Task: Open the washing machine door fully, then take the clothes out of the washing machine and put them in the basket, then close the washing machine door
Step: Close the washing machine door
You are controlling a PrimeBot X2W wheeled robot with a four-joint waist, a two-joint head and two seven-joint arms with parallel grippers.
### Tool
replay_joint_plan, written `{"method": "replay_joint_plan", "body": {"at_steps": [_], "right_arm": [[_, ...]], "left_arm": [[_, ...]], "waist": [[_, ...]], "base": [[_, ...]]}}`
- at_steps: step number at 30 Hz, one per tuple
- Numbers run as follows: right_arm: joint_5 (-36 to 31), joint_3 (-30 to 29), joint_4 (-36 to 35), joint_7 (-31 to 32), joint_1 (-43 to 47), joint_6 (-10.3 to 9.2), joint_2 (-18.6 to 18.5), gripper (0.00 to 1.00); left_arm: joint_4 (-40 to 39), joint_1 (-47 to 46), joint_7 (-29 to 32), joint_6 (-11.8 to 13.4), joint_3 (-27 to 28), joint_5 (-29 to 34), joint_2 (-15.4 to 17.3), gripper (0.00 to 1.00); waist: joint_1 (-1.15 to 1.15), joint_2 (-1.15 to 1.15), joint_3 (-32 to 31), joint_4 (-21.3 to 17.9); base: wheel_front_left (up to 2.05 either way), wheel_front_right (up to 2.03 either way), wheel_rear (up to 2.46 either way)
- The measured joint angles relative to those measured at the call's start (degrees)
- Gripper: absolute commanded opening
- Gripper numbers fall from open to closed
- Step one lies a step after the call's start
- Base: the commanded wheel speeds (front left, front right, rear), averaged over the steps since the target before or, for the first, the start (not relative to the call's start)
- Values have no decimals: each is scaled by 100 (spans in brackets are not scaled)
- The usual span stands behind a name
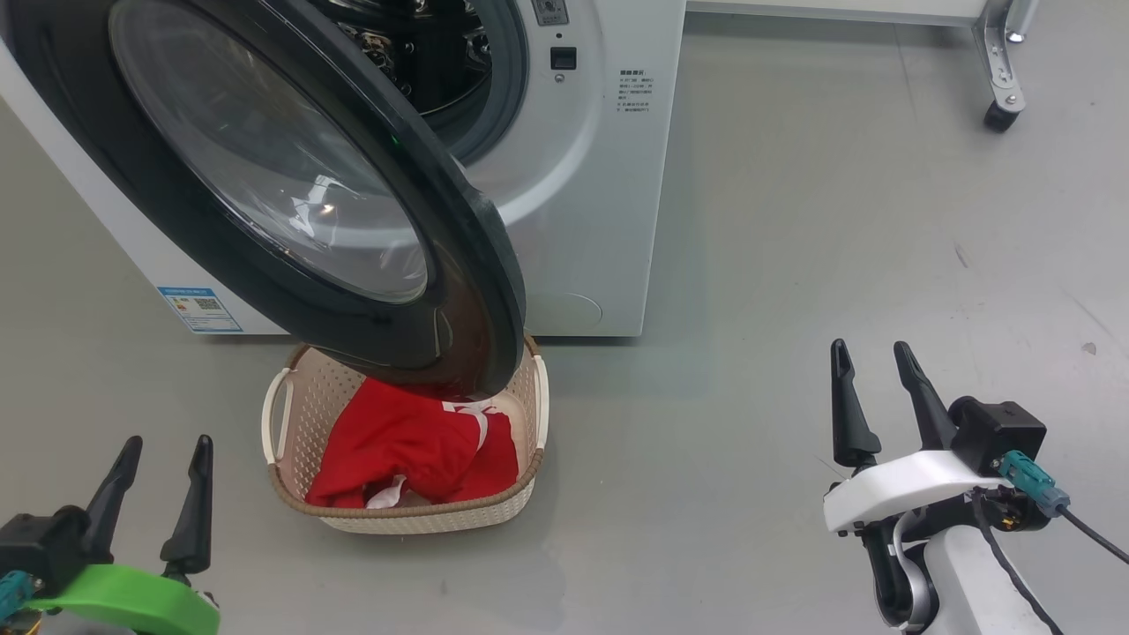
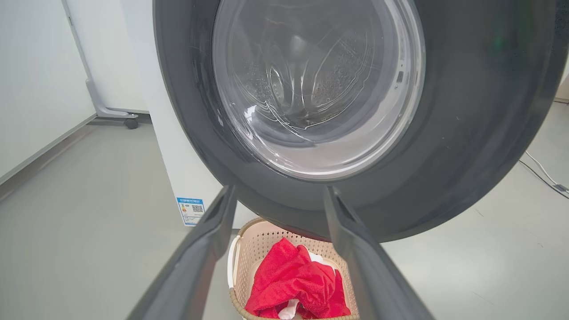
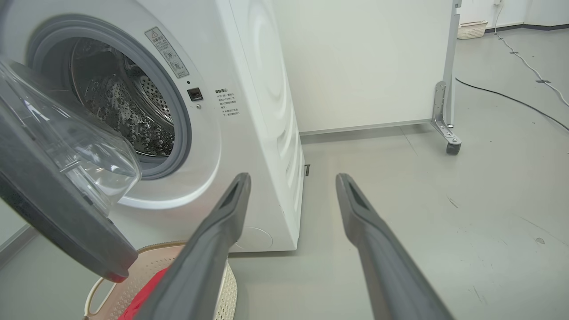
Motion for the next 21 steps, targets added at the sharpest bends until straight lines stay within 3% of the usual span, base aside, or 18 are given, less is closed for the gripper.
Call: {"method": "replay_joint_plan", "body": {"at_steps": [7,21], "right_arm": [[0,2,2,0,2,0,0,100],[-69,2,0,0,8,-2,1,100]], "left_arm": [[178,0,0,0,5,649,-53,100],[-166,-18,7,96,617,1328,-623,100]], "waist": [[0,0,-33,-3],[0,0,-37,7]], "base": [[0,0,0],[0,0,0]]}}
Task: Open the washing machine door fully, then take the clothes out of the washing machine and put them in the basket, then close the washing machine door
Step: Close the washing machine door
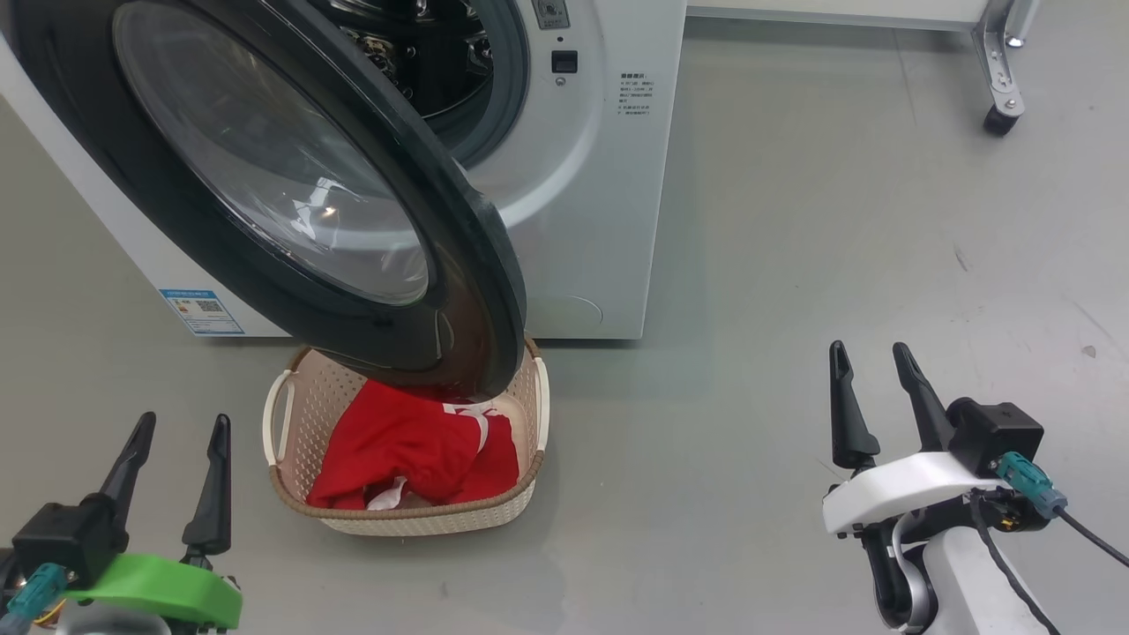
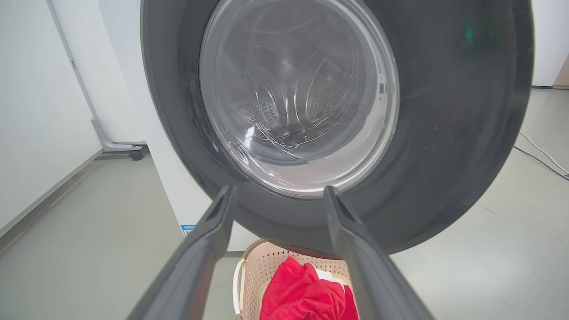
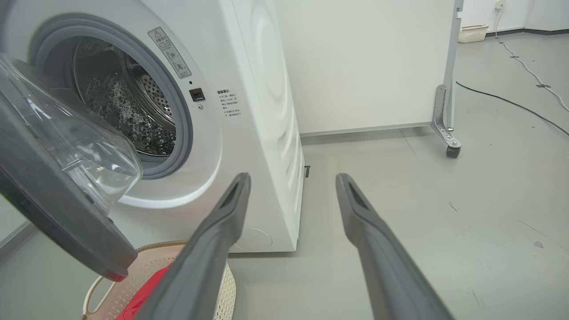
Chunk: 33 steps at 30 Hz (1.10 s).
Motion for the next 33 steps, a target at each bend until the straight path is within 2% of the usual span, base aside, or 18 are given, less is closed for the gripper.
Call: {"method": "replay_joint_plan", "body": {"at_steps": [10,26,27,28,33], "right_arm": [[0,13,-3,0,80,-7,0,100],[0,26,-2,0,80,-7,0,100],[0,27,-2,0,80,-7,0,54],[0,30,-2,0,80,-7,0,0],[0,29,-378,0,69,33,-1,0]], "left_arm": [[-57,13,0,46,310,246,-309,100],[-45,19,0,-37,501,411,-495,100],[-43,19,0,-37,504,422,-499,100],[-43,19,0,-38,511,431,-508,100],[-43,20,0,-85,534,516,-548,100]], "waist": [[0,0,13,-1],[0,0,8,-8],[0,0,8,-8],[0,0,8,-8],[0,0,12,-2]], "base": [[0,0,0],[0,0,0],[0,0,0],[0,0,0],[0,0,0]]}}
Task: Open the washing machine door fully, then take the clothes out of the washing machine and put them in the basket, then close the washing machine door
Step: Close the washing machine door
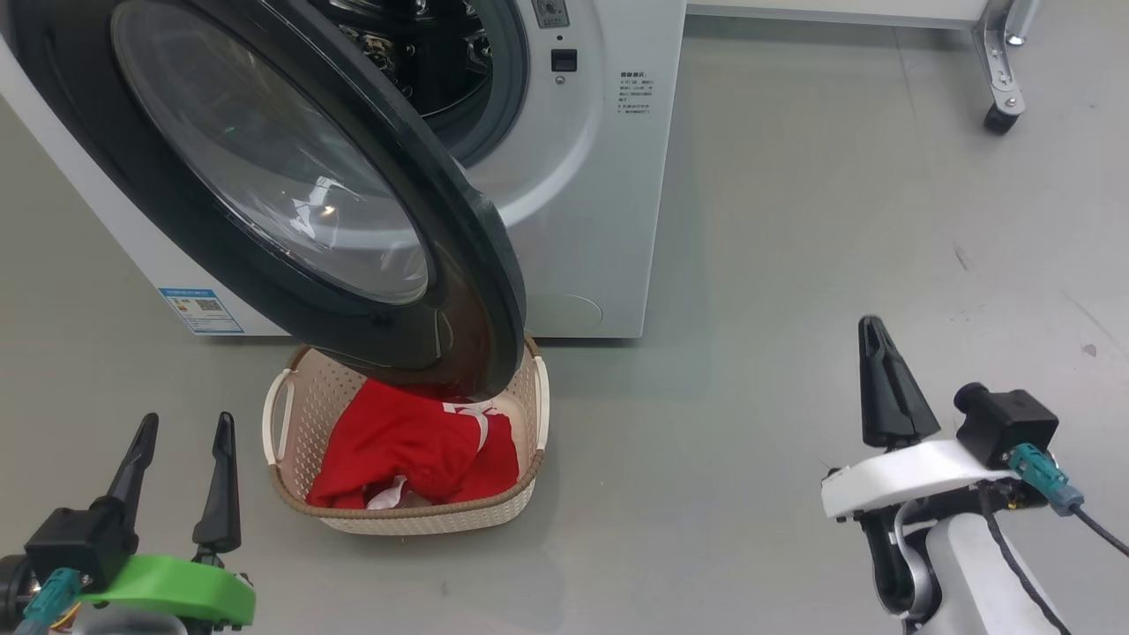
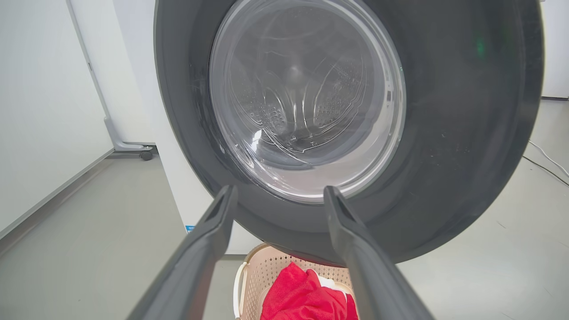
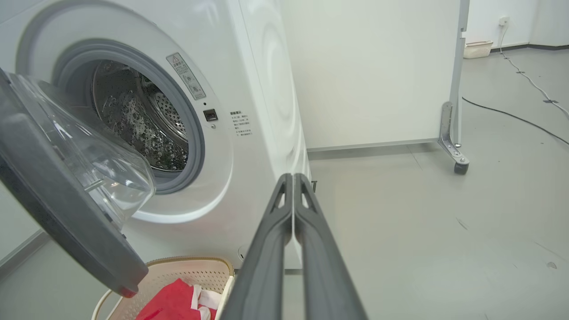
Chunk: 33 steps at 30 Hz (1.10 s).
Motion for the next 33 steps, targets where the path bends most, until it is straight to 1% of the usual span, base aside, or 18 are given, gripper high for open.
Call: {"method": "replay_joint_plan", "body": {"at_steps": [3,6,10,13,17,22,26,29,33], "right_arm": [[12,86,-569,0,-125,119,-4,0],[3,187,-1113,-1,-340,171,-9,0],[-132,446,-1505,-1,-432,172,-24,0],[-193,757,-1729,-1,-486,172,-38,0],[-198,1567,-2012,-1,-651,172,-134,0],[-158,2432,-2053,-1,-811,172,-383,0],[-105,2905,-1880,-1,-821,172,-568,0],[-69,3109,-1622,-1,-823,172,-678,0],[13,3186,-1207,-1,-828,172,-800,0]], "left_arm": [[0,1,0,-3,8,43,-67,100],[10,-1,0,-4,-29,56,-131,100],[47,-2,0,-4,-67,89,-170,100],[70,-7,0,-5,-148,94,-204,100],[96,-16,0,-10,-227,149,-308,100],[109,-25,0,-11,-354,182,-321,100],[109,-29,0,-11,-531,193,-350,100],[103,-32,0,-11,-634,192,-371,100],[66,-38,0,-12,-769,185,-396,100]], "waist": [[0,0,8,13],[0,0,22,57],[0,0,40,167],[0,0,53,276],[0,0,71,456],[0,0,95,725],[0,0,119,963],[0,0,146,1148],[0,0,200,1399]], "base": [[0,0,0],[0,0,0],[0,0,0],[0,0,0],[0,0,0],[0,0,0],[0,0,0],[0,0,0],[0,0,0]]}}
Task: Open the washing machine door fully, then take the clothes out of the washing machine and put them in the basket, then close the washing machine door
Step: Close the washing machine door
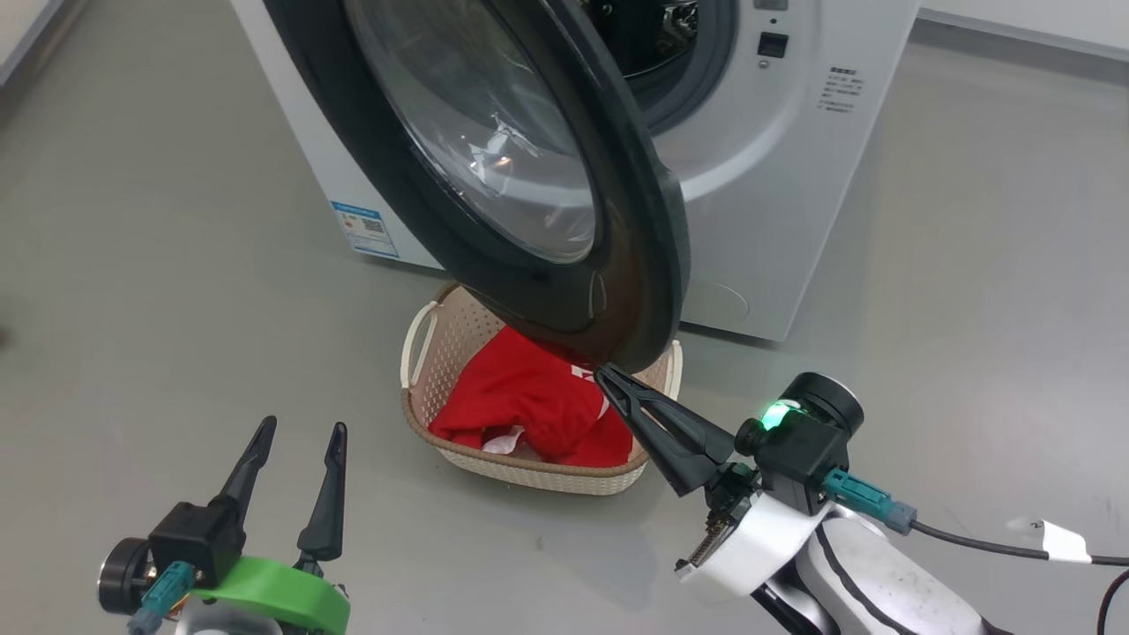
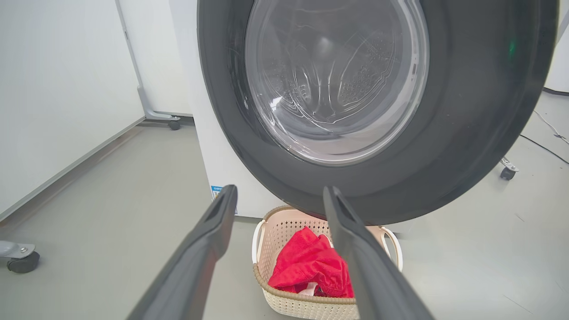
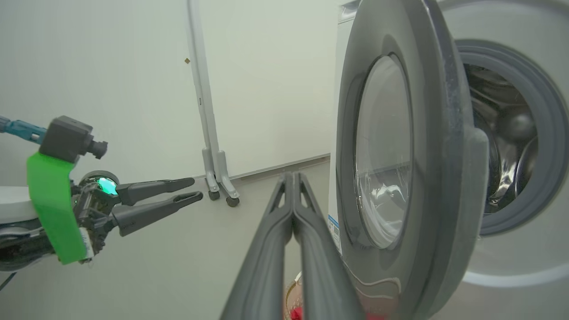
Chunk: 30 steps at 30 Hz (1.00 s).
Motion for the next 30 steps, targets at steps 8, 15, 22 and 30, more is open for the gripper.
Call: {"method": "replay_joint_plan", "body": {"at_steps": [8,15,22,30], "right_arm": [[244,-258,736,0,-238,0,-66,0],[411,-721,1289,1,-554,0,-92,0],[519,-1172,1622,1,-954,49,-51,0],[523,-1878,1925,1,-1544,-120,-232,0]], "left_arm": [[-137,-140,0,0,-169,-92,-70,100],[-143,-141,0,0,-216,-201,-87,100],[-170,-141,0,0,-250,-311,-94,100],[-196,-168,0,-1,-556,-344,-110,100]], "waist": [[0,0,205,438],[0,0,462,726],[0,0,684,886],[0,0,851,901]], "base": [[0,0,0],[0,0,0],[0,0,0],[0,0,0]]}}
